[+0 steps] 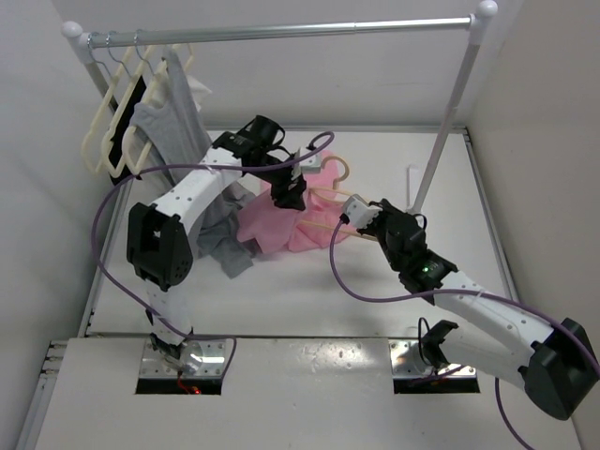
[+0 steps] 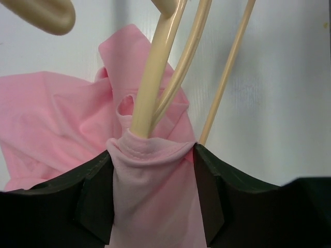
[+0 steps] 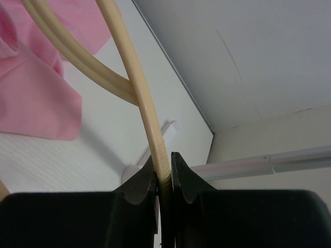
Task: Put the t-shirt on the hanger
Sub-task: Place tshirt on hanger
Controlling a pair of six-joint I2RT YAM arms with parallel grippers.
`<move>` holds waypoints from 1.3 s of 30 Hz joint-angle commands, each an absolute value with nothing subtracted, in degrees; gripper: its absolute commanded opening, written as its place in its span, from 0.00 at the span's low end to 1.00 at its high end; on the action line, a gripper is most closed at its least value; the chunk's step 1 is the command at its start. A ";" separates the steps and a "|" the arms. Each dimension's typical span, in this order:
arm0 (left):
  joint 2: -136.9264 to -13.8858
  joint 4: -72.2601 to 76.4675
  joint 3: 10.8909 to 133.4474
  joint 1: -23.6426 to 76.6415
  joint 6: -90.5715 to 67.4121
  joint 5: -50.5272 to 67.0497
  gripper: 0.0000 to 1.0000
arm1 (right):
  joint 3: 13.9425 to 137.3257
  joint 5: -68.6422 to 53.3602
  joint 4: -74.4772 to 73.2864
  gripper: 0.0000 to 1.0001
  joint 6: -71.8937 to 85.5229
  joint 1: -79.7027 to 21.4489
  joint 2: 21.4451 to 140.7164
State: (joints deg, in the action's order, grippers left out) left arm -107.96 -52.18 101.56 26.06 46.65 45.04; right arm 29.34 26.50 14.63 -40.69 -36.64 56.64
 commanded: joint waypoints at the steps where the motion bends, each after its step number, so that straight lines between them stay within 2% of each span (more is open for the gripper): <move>1: -109.51 -50.63 100.63 27.07 43.78 48.16 0.60 | 30.59 27.60 23.82 0.00 -37.09 -36.74 54.93; 3: -110.21 -50.63 101.60 27.69 43.07 49.30 0.46 | 30.59 27.60 23.82 0.00 -36.56 -36.74 54.93; 4: -110.21 -50.63 102.30 27.69 42.46 49.31 0.34 | 30.59 27.60 23.82 0.00 -36.56 -36.74 54.93; 5: -110.21 -50.63 102.30 28.21 42.45 49.31 0.11 | 30.59 27.60 23.82 0.00 -36.04 -36.74 54.93; 6: -110.21 -50.63 102.30 28.21 42.45 49.83 0.00 | 30.59 27.60 23.82 0.00 -36.04 -36.74 54.41; 11: -108.37 -50.63 102.30 28.21 42.45 49.14 0.00 | 30.59 26.46 22.68 0.00 -36.04 -36.74 54.93; 15: -106.00 -50.63 102.30 28.21 42.45 43.26 0.00 | 30.59 25.93 22.68 0.00 -34.28 -36.74 56.25; 16: -104.95 -50.63 101.78 28.21 42.45 42.20 0.00 | 30.59 25.93 22.15 0.03 -32.19 -36.74 57.21; 17: -103.55 -50.63 101.78 28.21 42.45 41.14 0.00 | 32.50 25.93 19.63 0.16 -30.95 -36.74 58.43; 18: -102.75 -50.63 100.99 28.21 42.45 40.18 0.00 | 33.48 27.15 18.03 0.57 -29.63 -36.13 59.23; 20: -101.08 -49.31 99.23 28.21 43.06 37.36 0.00 | 36.46 30.48 16.08 0.78 -24.45 -36.12 61.25; 22: -99.15 -48.70 98.18 28.74 43.59 34.21 0.00 | 40.75 35.76 14.34 0.90 -17.10 -36.12 61.78; 25: -97.74 -47.47 96.95 29.26 43.07 30.34 0.00 | 48.47 34.29 6.61 0.93 -9.53 -35.51 61.79; 30: -95.89 -40.53 93.08 30.50 36.41 23.22 0.00 | 62.73 14.09 -13.07 0.95 1.04 -36.03 64.15; 32: -95.89 -36.85 92.55 31.64 33.85 17.88 0.00 | 67.31 8.04 -17.12 0.91 6.90 -36.56 65.38; 35: -95.36 -34.72 92.55 31.64 31.64 14.17 0.00 | 66.55 -0.06 -16.27 0.79 14.99 -36.56 65.48; 39: -94.83 -34.19 90.98 32.69 31.55 13.10 0.00 | 58.21 2.01 -10.21 0.75 22.21 -36.56 61.01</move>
State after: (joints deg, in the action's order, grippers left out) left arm -97.27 -38.00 91.70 31.79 34.04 16.36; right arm 62.72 5.65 -11.94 11.25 -36.51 63.16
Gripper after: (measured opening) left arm 0.174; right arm 0.756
